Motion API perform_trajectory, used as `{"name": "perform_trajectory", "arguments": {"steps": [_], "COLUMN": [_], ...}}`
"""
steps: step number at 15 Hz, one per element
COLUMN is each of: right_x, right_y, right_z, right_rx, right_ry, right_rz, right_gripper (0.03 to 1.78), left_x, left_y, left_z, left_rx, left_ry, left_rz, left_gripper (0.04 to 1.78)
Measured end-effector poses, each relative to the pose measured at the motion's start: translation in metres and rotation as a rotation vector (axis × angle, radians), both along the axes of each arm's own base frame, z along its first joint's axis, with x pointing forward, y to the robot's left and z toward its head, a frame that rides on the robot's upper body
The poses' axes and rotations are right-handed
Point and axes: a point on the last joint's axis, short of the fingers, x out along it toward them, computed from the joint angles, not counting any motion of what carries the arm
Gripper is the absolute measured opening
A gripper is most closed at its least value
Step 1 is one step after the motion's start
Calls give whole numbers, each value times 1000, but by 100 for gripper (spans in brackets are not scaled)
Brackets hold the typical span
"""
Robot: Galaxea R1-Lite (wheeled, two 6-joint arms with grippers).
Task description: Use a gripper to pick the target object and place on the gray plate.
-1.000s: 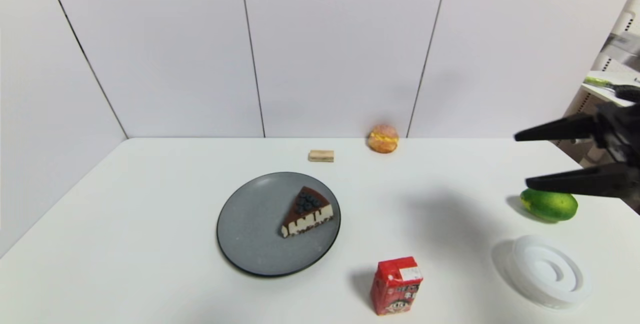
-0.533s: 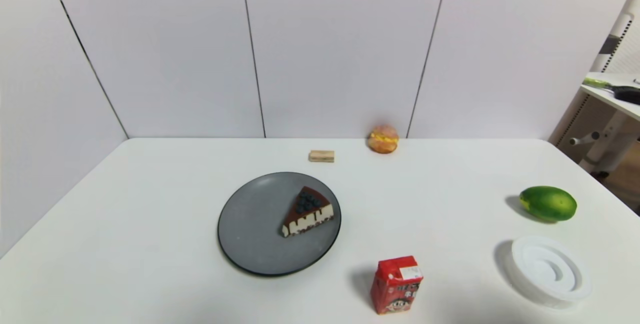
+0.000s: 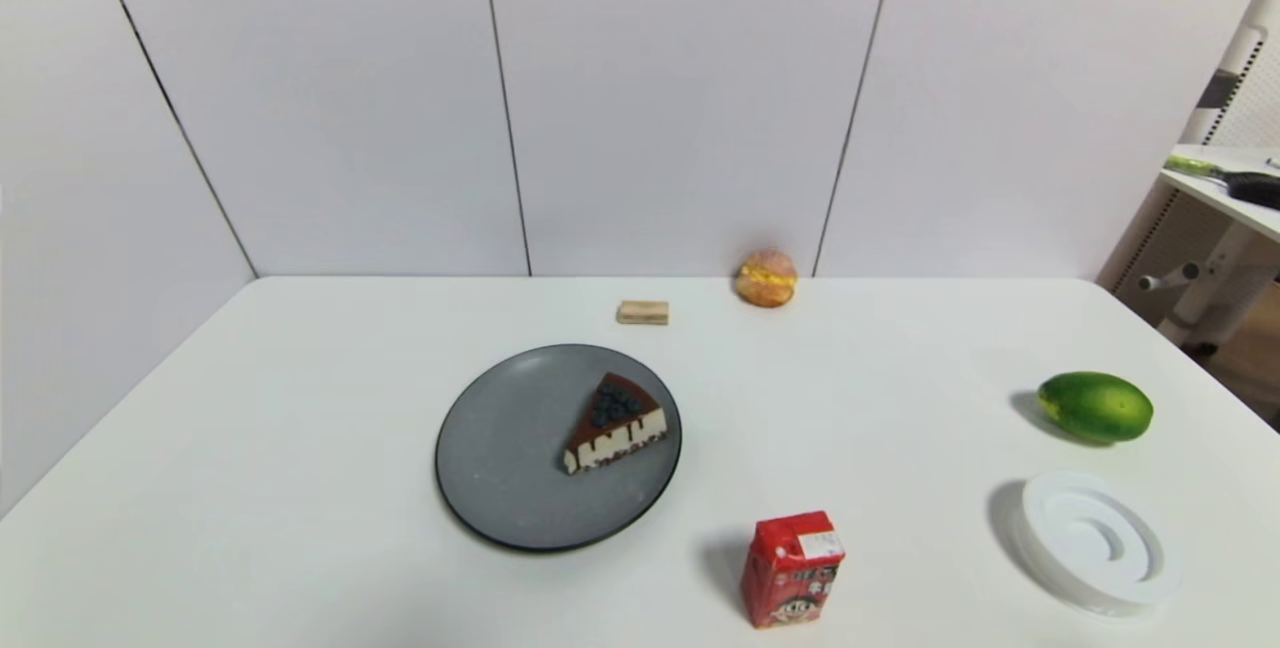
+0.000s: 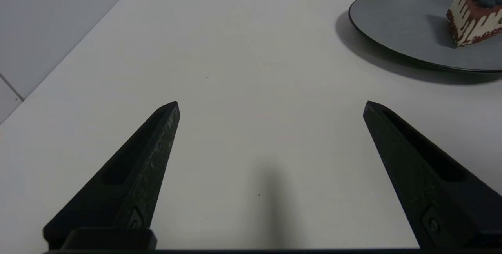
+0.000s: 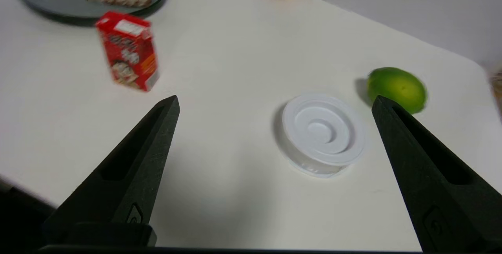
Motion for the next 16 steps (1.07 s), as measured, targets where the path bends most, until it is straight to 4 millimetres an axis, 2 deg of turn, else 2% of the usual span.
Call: {"name": "perform_trajectory", "arguments": {"steps": [3, 6, 10, 16], "right_x": [3, 6, 5, -7], "right_y": [-6, -12, -15, -17], "right_z": [-14, -33, -41, -84], "right_rx": [58, 108, 115, 117], "right_ry": [-34, 32, 47, -17], "right_rz": [-123, -262, -229, -253], "right_gripper": [169, 169, 169, 170], "left_x": [0, 0, 0, 0], "left_y": [0, 0, 0, 0], "left_z": [0, 0, 0, 0], "left_rx": [0, 0, 0, 0], "left_ry": [0, 0, 0, 0], "left_rz": [0, 0, 0, 0], "left_gripper": [169, 169, 169, 169]}}
